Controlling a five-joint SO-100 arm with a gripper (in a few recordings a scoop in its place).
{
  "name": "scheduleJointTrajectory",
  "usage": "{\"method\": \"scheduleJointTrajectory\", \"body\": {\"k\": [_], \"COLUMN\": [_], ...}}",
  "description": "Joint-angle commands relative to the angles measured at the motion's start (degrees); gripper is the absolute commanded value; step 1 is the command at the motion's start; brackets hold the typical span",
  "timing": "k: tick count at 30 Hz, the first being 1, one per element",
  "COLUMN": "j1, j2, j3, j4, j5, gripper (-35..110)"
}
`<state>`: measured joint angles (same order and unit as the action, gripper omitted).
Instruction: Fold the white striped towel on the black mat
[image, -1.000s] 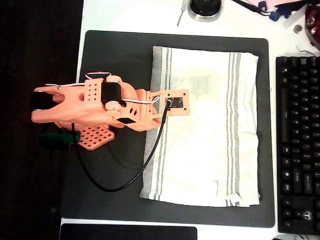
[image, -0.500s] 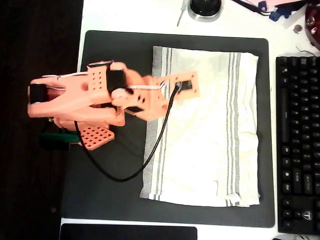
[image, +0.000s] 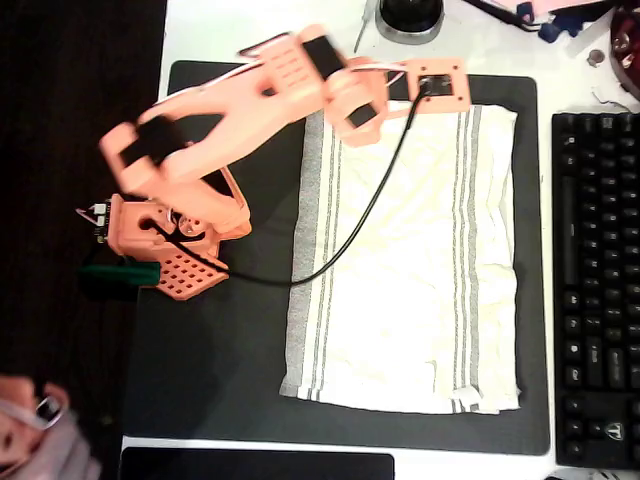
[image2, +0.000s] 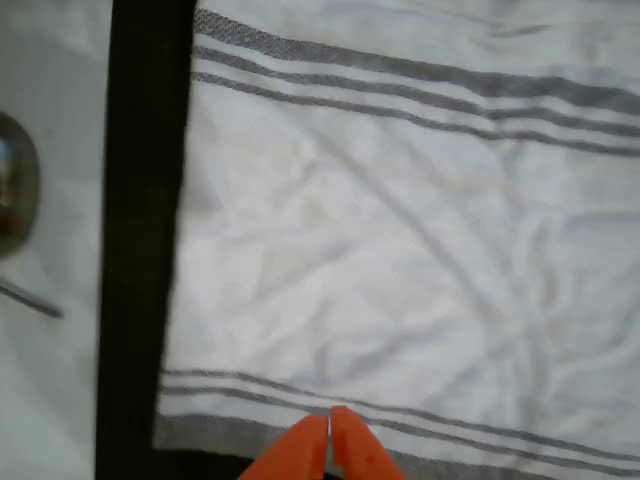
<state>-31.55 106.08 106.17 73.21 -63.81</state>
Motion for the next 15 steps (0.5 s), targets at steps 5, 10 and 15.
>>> {"method": "scheduleJointTrajectory", "body": {"k": [5,10,15], "j1": [-4.8,-6.6,-7.4], "j2": [-17.6,-28.3,-37.8], "j3": [-17.7,-27.2,-33.9], "j4": [4.4,5.2,5.4], "j5": [4.1,6.3,7.2], "gripper": [2,6,9]}}
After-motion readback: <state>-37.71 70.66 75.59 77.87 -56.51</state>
